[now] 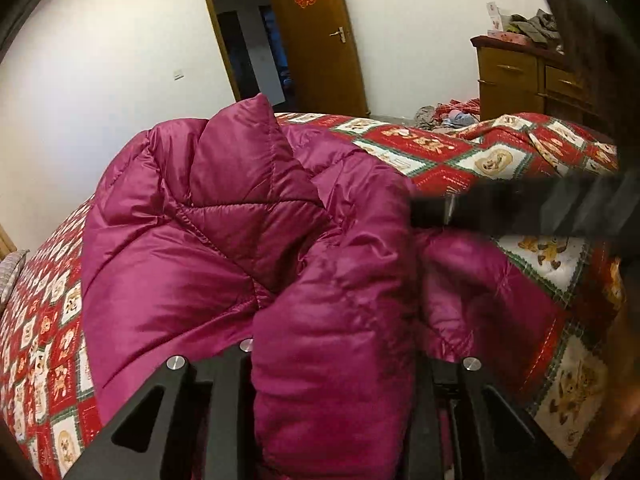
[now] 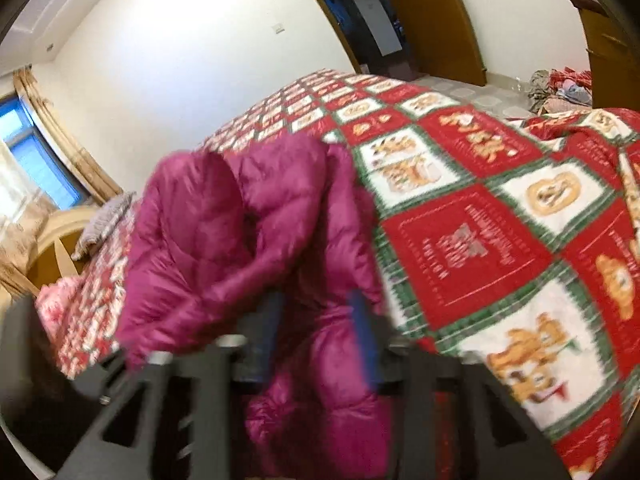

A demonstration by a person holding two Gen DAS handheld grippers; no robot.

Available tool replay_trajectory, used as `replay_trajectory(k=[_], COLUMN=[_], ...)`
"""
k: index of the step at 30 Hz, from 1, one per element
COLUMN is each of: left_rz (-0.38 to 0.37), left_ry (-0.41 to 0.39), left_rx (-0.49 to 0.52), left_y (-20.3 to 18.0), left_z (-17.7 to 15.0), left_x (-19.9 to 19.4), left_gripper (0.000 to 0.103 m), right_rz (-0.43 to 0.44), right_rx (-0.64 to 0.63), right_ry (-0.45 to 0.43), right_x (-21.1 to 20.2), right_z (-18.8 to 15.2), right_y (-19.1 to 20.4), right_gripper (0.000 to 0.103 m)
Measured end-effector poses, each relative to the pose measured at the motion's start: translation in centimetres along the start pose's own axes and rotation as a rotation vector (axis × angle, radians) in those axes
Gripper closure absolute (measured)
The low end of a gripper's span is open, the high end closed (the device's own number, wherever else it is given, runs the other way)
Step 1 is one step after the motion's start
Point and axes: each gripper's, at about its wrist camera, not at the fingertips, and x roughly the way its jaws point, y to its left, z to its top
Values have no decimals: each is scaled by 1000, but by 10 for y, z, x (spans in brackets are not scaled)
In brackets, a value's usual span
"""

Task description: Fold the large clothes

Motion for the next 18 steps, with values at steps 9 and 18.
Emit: replay_trajectory(k=[9, 18], left_rz=[12, -2], left_ry=[-4, -18], left_rx=[15, 77], left_y=[-3, -14], left_z=[-3, -8], left_x=[0, -23], left_gripper=[75, 57], right_rz=[131, 179], right_rx=[-137, -194], right_ry=[-8, 230], right_x=[11, 83], right_z=[50, 36], right_y=[31, 37], right_gripper=[41, 85])
